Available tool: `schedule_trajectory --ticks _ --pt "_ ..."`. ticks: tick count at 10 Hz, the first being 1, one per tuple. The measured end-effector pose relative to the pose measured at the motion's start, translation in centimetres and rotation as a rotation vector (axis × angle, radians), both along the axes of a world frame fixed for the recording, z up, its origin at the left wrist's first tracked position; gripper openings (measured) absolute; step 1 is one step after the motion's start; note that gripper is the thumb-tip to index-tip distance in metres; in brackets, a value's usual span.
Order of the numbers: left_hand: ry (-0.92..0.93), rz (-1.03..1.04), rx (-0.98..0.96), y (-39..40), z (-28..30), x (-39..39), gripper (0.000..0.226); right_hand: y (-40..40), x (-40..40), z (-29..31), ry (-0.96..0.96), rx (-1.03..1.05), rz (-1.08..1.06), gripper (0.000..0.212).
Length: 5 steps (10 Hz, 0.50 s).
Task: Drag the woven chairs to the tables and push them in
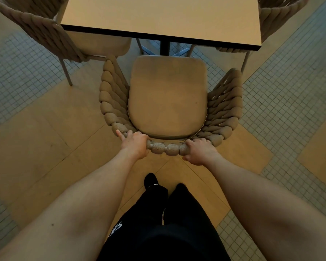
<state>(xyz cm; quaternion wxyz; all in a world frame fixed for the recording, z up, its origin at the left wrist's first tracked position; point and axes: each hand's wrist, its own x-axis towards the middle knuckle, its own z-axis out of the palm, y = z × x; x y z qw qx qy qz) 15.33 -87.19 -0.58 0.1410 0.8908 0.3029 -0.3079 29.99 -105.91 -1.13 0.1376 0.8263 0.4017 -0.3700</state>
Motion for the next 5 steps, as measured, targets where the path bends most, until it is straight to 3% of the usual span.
schedule_trajectory --ticks 2,5 --pt "-0.08 0.075 -0.015 -0.4 0.2 -0.6 0.061 0.0 -0.1 0.3 0.02 0.007 0.004 0.076" --pt "-0.153 0.24 -0.088 -1.4 -1.3 -2.4 0.071 1.0 0.0 0.4 0.06 -0.002 0.079 0.09"
